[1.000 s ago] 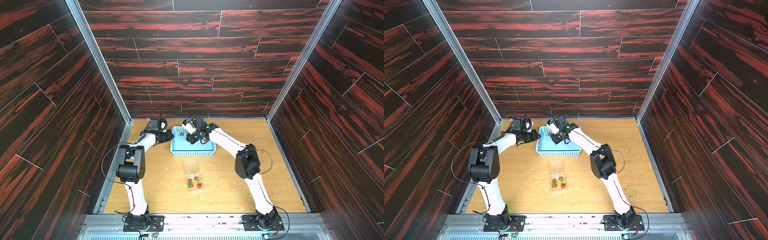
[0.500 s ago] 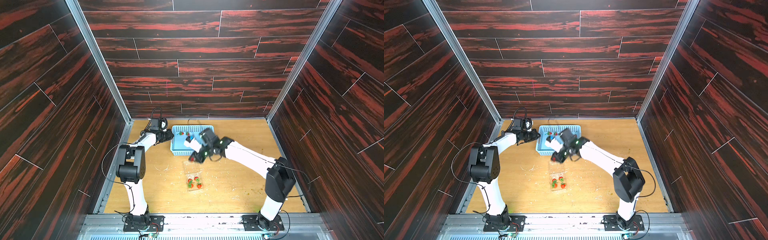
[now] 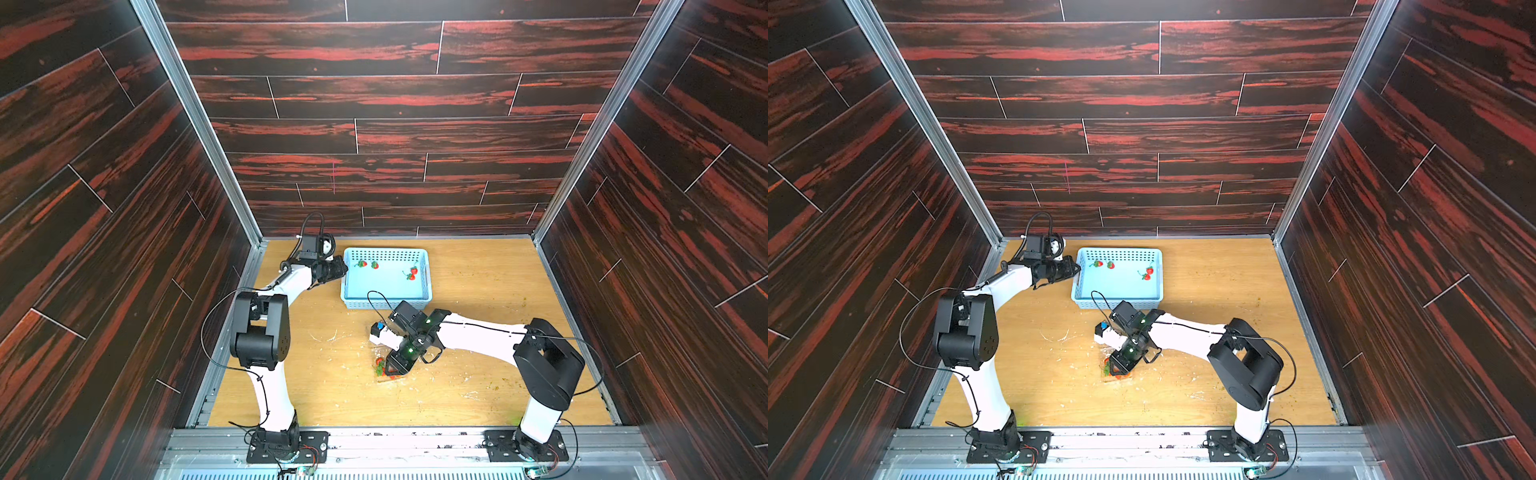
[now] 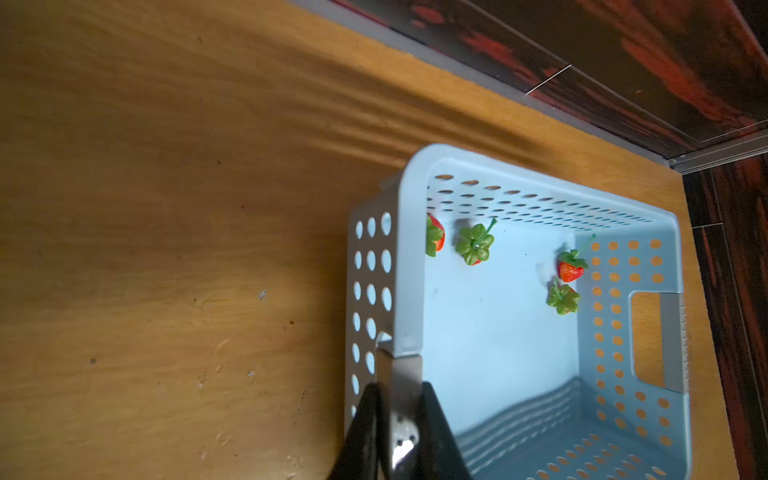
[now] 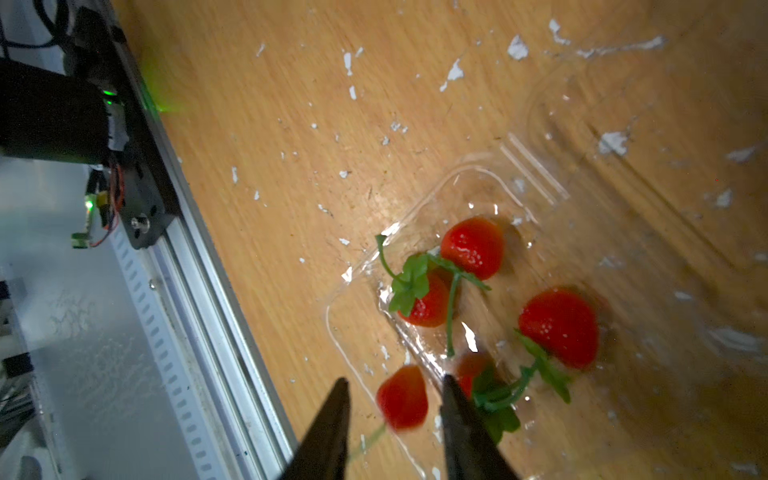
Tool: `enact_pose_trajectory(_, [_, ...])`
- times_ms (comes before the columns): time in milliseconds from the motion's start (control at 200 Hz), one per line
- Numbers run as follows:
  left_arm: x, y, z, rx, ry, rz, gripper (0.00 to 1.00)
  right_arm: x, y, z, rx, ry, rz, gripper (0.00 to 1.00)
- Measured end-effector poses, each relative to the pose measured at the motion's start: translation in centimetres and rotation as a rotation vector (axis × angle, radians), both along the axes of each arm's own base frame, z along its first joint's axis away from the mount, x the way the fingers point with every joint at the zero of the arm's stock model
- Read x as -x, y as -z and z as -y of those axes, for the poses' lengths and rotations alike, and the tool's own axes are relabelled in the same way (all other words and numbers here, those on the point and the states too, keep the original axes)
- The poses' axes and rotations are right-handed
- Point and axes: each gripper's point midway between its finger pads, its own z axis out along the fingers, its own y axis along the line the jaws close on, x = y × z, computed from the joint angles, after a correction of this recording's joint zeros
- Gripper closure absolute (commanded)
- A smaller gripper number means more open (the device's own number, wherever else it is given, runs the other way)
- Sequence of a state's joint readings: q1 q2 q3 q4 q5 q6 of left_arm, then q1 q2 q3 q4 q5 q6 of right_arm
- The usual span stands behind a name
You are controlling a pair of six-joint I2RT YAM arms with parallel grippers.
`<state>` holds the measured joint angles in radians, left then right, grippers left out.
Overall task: Pack strawberries into containers
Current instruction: Place the strawberry in the packing box, then pick up the strawberry from the basket.
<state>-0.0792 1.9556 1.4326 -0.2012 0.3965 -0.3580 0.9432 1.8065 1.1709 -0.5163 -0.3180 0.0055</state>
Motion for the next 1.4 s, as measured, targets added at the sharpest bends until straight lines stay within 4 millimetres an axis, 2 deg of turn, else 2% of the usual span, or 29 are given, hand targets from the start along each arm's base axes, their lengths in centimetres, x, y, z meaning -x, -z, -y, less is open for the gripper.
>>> enact_pose_trajectory(55, [0.0,-0.2,0.0,-0.002,0.000,0.005,1.00,-0.3,0.1,0.1,0.006,0.001,0.016,0.47])
enact_pose_trajectory(210, [0.0,-0.2,0.0,-0.003,0.000,0.005,1.00,-1.2,0.1,0.3,0.025,0.016,0.054,0.47])
enact_pose_trajectory(321, [0.0,-0.2,-0.1,-0.005,-0.001,0.004,1.00,-3.0,-1.7,0.0,-0.013,0.041,0.092,0.47])
enact_pose_trajectory(396, [0.0,-0.2,-0.1,-0.005,-0.001,0.003,1.00,-5.7,-4.7,-0.3,-0.073,0.084,0.147,0.47])
enact_pose_trajectory(531, [0.1,-0.2,-0.1,-0.005,-0.002,0.002,1.00,-12.7,-11.1,-0.4,-0.209,0.179,0.293,0.47])
enact_pose_trajectory(591, [0.1,-0.2,0.0,-0.005,0.000,0.003,1.00,-15.5,-12.9,-0.1,-0.242,0.220,0.344,0.47])
enact_pose_trajectory(656, [0.1,-0.2,0.2,-0.005,0.003,0.002,1.00,-18.8,-13.8,0.1,-0.259,0.263,0.401,0.46])
enact_pose_trajectory(701, [0.1,-0.2,0.2,-0.006,0.003,0.002,1.00,-20.9,-13.6,0.1,-0.251,0.289,0.428,0.46])
enact_pose_trajectory(767, [0.2,-0.4,0.2,-0.008,0.003,0.003,1.00,-24.1,-12.4,-0.3,-0.226,0.322,0.462,0.45])
enact_pose_trajectory(857, [0.3,-0.8,0.3,-0.010,0.004,0.009,1.00,-28.2,-9.5,-1.0,-0.180,0.353,0.482,0.43])
enact_pose_trajectory(987, [0.4,-1.6,0.6,-0.013,0.010,0.026,1.00,-32.3,-5.5,-1.8,-0.137,0.372,0.496,0.39])
enact_pose_trajectory(1077, [0.5,-1.9,0.8,-0.016,0.017,0.032,1.00,-34.1,-3.6,-2.3,-0.124,0.375,0.501,0.37])
enact_pose_trajectory(1167, [0.7,-1.9,1.0,-0.018,0.023,0.029,1.00,-35.4,-2.5,-2.4,-0.118,0.381,0.506,0.35])
enact_pose_trajectory(1288, [1.0,-1.6,1.2,-0.024,0.033,0.013,1.00,-36.1,-2.5,-2.4,-0.122,0.390,0.515,0.34])
enact_pose_trajectory(1403, [1.2,-1.4,1.3,-0.025,0.035,0.003,1.00,-36.6,-3.3,-2.6,-0.138,0.393,0.529,0.33])
